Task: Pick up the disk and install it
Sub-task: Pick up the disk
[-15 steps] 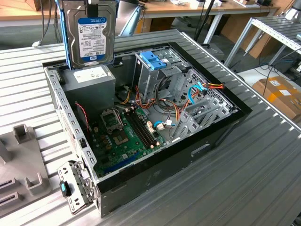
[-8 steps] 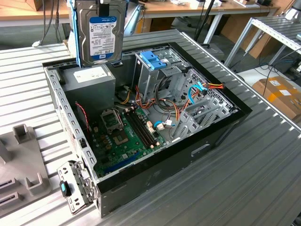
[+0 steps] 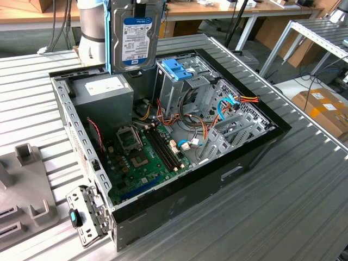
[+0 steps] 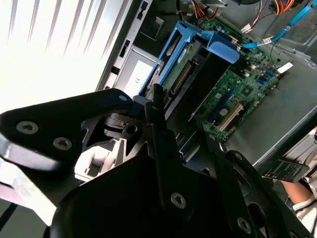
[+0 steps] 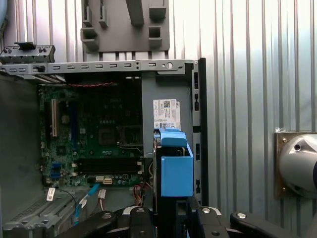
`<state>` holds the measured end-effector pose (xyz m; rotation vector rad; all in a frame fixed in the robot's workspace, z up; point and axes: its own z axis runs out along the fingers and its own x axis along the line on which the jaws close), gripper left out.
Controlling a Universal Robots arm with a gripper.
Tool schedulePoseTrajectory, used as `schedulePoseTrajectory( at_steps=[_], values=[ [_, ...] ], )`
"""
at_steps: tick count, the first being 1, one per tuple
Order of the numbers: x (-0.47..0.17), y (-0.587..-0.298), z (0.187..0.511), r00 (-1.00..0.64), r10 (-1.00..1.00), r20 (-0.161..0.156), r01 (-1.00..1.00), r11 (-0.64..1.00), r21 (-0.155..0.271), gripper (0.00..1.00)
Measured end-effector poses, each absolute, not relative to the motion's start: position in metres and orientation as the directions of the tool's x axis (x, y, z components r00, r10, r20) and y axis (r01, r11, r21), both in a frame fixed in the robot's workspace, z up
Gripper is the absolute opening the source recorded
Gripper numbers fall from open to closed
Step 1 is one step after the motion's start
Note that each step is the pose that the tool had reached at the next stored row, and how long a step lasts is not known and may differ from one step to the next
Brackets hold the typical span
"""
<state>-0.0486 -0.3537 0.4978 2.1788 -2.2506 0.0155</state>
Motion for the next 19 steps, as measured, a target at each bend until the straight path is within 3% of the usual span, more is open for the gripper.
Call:
schedulePoseTrajectory(
  at_steps=[19],
  values=[
    [0.027,-0.352,0.498,-0.032,-0.999,0.013,-0.999,0.032,-0.001,0.35]
  ],
)
